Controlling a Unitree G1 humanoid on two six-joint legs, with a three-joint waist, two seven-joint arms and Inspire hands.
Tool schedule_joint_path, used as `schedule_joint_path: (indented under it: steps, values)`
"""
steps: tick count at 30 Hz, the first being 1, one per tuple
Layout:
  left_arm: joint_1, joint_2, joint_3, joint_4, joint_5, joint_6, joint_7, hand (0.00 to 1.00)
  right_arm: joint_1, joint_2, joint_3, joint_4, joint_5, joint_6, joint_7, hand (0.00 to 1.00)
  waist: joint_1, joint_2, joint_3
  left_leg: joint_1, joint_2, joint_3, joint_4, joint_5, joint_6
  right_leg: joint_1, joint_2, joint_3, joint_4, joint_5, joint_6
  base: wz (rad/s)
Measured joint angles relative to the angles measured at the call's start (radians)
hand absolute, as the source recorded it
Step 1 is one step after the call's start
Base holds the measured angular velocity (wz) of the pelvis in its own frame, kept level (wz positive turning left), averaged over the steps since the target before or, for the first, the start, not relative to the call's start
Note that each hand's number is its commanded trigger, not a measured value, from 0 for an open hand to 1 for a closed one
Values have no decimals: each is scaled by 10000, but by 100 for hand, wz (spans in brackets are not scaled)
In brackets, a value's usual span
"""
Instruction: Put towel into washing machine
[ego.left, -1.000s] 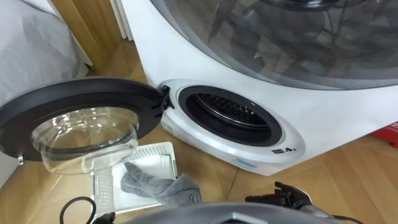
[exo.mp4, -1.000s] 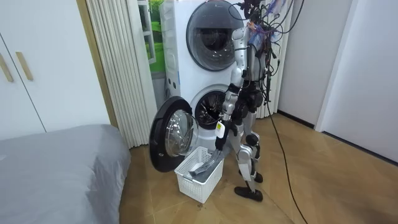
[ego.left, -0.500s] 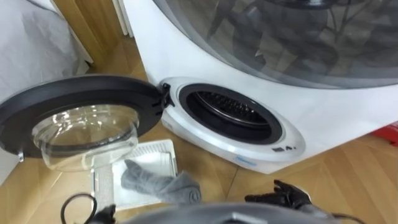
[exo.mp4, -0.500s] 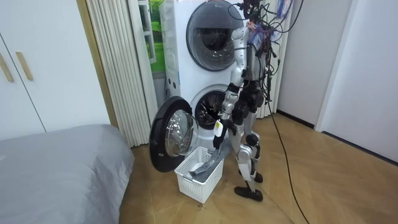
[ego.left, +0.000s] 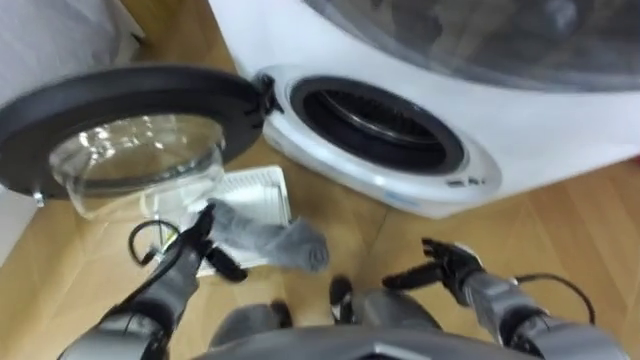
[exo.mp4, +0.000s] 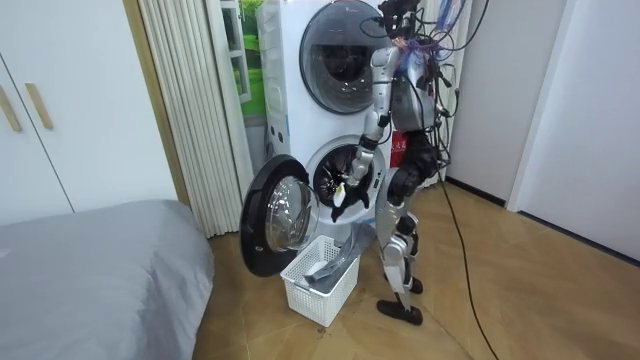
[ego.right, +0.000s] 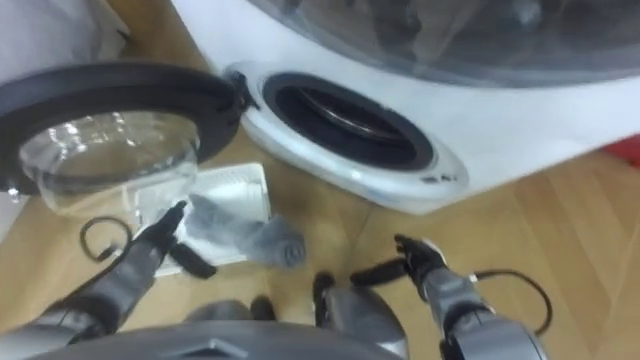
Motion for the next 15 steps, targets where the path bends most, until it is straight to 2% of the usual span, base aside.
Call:
schedule_joint_path:
  steps: [2,3,5,6,8,9,10,12,15]
  values:
    - [-253,-6,-368,158,-15,-82,89,0,-291,-12,30,-52,36,-54,-110,0,-1,-34,82,-608,7,52,475,-66,29,-639,2,149,351,2,7,-17]
    - [-350,0,-512,178,-15,-85,152,0,-409,-18,117,-57,32,-55,-167,0,-6,-37,93,-875,15,85,660,-88,31,-906,7,187,505,4,11,-17]
    - [-763,11,-748,280,-16,-242,451,0,-739,-18,379,-140,14,-57,-385,0,-18,46,206,-1824,79,69,1299,-183,79,-1806,32,224,976,57,32,-5]
    - [-869,32,-764,339,-16,-267,517,0,-764,-27,390,-272,19,-59,-394,0,-16,39,218,-2069,85,67,1476,-205,87,-2038,45,263,1135,57,32,0]
    - [-1271,164,-961,435,1,-288,700,0,-1072,-10,584,-410,25,-188,-370,0,-192,-19,313,-2903,110,38,2148,-250,105,-2846,49,315,1678,57,33,0]
    - [-1379,179,-1015,436,-9,-312,732,0,-1176,-12,613,-462,42,-208,-352,0,-194,-17,330,-3129,127,13,2331,-271,117,-3048,56,315,1812,55,34,0]
    - [-1607,195,-1095,438,-9,-427,820,0,-1316,-28,685,-500,157,-283,-346,0,-192,-15,375,-3588,185,-4,2758,-351,121,-3469,80,317,2097,34,32,-9]
    - [-2068,291,-1418,452,5,-625,1151,0,-1645,-40,944,-732,201,-317,-349,0,-187,16,428,-4567,459,7,3559,-662,156,-4421,210,294,2664,40,21,-16]
    - [-2492,355,-1768,443,83,-688,1508,0,-1952,-55,1132,-890,240,-467,-346,0,-216,26,469,-5463,560,25,4251,-841,204,-5313,257,281,3197,61,38,-14]
